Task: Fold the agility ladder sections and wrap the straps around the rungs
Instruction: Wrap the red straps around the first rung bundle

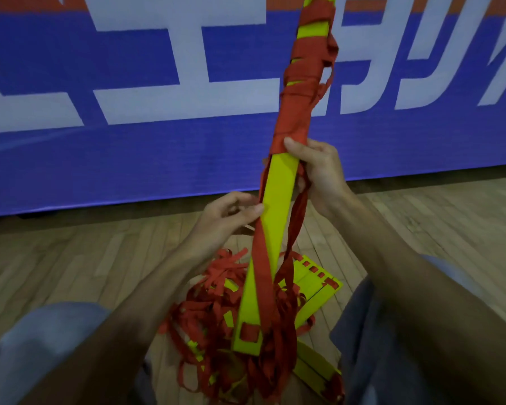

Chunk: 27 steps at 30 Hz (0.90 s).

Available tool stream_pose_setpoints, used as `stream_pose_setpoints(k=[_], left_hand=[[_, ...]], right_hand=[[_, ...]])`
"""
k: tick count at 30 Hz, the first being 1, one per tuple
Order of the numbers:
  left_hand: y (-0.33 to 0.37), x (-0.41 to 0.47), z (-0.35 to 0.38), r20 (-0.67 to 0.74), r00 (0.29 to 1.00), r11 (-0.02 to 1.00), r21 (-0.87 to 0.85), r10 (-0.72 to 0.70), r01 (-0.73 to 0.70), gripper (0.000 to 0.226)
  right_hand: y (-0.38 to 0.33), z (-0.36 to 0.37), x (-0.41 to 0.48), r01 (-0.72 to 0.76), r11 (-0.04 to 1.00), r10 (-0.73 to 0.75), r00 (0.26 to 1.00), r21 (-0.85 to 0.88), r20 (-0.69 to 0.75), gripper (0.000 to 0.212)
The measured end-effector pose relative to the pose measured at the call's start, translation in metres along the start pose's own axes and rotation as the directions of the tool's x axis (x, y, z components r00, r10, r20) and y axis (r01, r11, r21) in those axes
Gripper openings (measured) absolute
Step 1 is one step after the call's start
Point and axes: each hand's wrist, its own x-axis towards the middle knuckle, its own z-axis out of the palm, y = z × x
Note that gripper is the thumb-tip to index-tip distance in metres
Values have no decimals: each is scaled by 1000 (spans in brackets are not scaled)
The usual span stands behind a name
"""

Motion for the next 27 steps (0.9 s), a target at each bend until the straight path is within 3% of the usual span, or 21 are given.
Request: stream_pose_setpoints(k=[4, 6, 8, 10, 14, 19, 23, 27], left_hand=[[3, -4, 6, 193, 978, 968, -221, -73, 116, 41], [-1, -4, 8, 335, 936, 936, -285, -104, 206, 61], [-6, -6, 8, 487, 872, 902, -353, -51, 250, 64], [-12, -6, 8, 505, 863, 885, -392, -22, 251, 67], [-10, -8, 8, 405, 911, 886, -394, -72, 245, 65], [-7, -6, -1, 148, 969, 928, -292, -196, 232, 33], [-9, -2, -7, 16, 963, 932, -249, -270, 265, 35], [-10, 0, -4, -116, 960, 965, -95, -253, 243, 35]], right_hand=[[-7, 1, -7, -18, 974, -15, 989, 227, 145, 26], [-5, 1, -7, -16, 968, -35, 979, 251, 199, 30], [-4, -1, -7, -16, 969, -44, 970, 245, 238, 32], [-3, 0, -8, -20, 974, -43, 962, 227, 271, 32], [-1, 3, -7, -39, 991, 6, 966, 125, 258, 36], [5, 5, -4, 46, 958, -16, 994, -282, 108, 32], [12, 11, -6, 67, 930, -29, 994, -362, 109, 34], [14, 19, -10, 34, 907, 11, 994, -420, 105, 35]])
